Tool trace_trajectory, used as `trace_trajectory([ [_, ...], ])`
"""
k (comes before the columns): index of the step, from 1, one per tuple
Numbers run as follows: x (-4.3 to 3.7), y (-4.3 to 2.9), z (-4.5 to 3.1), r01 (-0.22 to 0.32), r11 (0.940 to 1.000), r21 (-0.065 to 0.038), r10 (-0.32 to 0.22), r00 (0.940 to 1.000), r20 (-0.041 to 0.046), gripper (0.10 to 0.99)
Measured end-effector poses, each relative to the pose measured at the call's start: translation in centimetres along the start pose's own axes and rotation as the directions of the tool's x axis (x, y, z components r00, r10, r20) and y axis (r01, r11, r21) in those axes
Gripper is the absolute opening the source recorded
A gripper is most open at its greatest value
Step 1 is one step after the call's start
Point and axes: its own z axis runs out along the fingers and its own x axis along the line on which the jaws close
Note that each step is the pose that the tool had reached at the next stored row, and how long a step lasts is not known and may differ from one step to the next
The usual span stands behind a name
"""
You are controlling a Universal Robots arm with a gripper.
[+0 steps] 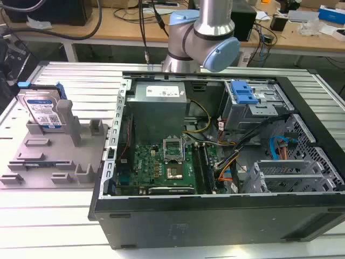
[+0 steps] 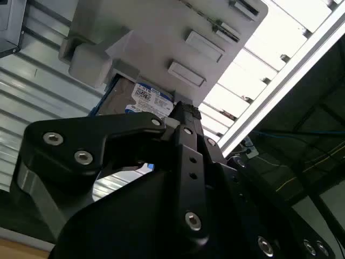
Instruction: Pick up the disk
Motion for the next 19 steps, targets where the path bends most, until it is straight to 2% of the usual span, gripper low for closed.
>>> trace_trajectory([
  [14, 0.0, 0.0, 0.0, 0.004, 1.0, 0.0, -0.004, 1.0, -0.0001, 0.106],
  [16, 0.0, 0.0, 0.01, 0.06, 0.9982, 0.0, -0.06, 0.9982, -0.0022, 0.106],
  [19, 0.0, 0.0, 0.02, 0.158, 0.9874, 0.0, -0.158, 0.9874, -0.0061, 0.106],
])
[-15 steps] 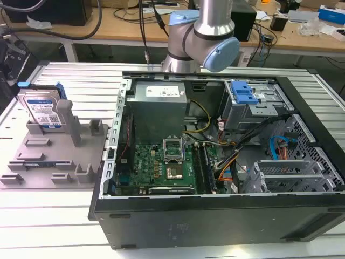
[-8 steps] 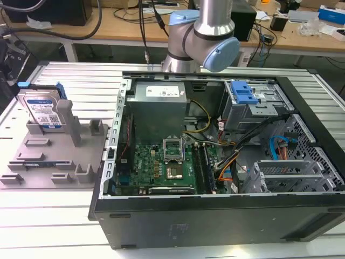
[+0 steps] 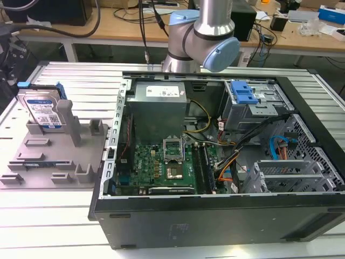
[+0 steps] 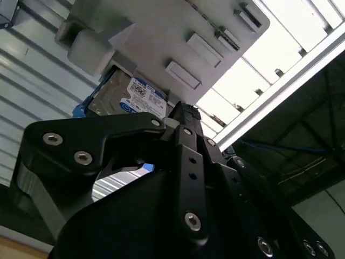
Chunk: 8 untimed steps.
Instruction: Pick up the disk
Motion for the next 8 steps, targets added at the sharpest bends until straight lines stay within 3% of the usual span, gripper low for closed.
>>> trace_trajectory([
  [2, 0.0, 0.0, 0.01, 0.049, 0.9988, 0.0, -0.049, 0.9988, -0.0019, 0.106],
  [5, 0.0, 0.0, 0.04, 0.131, 0.9913, 0.0, -0.131, 0.9913, -0.005, 0.106],
  [8, 0.0, -0.01, 0.08, 0.234, 0.9723, -0.001, -0.234, 0.9723, -0.0089, 0.106],
])
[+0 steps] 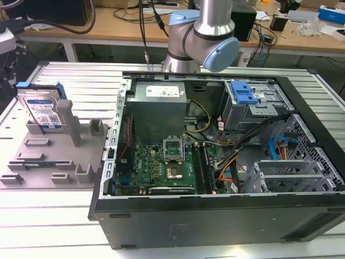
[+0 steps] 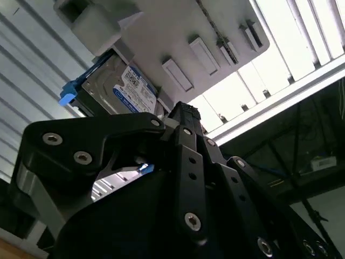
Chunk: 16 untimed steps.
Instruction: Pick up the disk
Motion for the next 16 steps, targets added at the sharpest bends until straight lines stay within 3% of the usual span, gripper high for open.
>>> trace_trajectory([
  [5, 0.0, 0.0, 0.04, 0.117, 0.9932, 0.0, -0.117, 0.9932, -0.0045, 0.106],
  [6, 0.0, 0.0, 0.06, 0.146, 0.9892, 0.0, -0.146, 0.9892, -0.0056, 0.106],
  [9, 0.0, -0.01, 0.1, 0.252, 0.9678, -0.001, -0.252, 0.9678, -0.0097, 0.106],
  [10, 0.0, -0.01, 0.11, 0.287, 0.9579, -0.001, -0.287, 0.9578, -0.0111, 0.106],
  [13, 0.0, -0.01, 0.14, 0.344, 0.9391, -0.002, -0.344, 0.9391, -0.0132, 0.106],
  [16, 0.0, -0.01, 0.16, 0.4, 0.9165, -0.003, -0.4, 0.9163, -0.0154, 0.106],
])
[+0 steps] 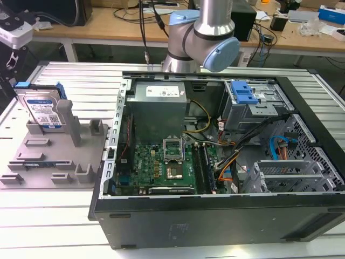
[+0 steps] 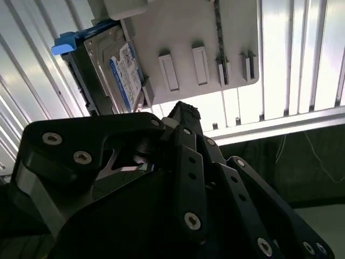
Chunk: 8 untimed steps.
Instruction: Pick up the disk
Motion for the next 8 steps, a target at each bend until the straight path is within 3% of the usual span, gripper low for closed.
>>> trace_trajectory([
  [4, 0.0, 0.0, 0.03, 0.088, 0.9961, 0.0, -0.088, 0.9961, -0.0034, 0.106],
  [8, 0.0, 0.0, 0.07, 0.173, 0.9849, 0.0, -0.173, 0.9848, -0.0067, 0.106],
])
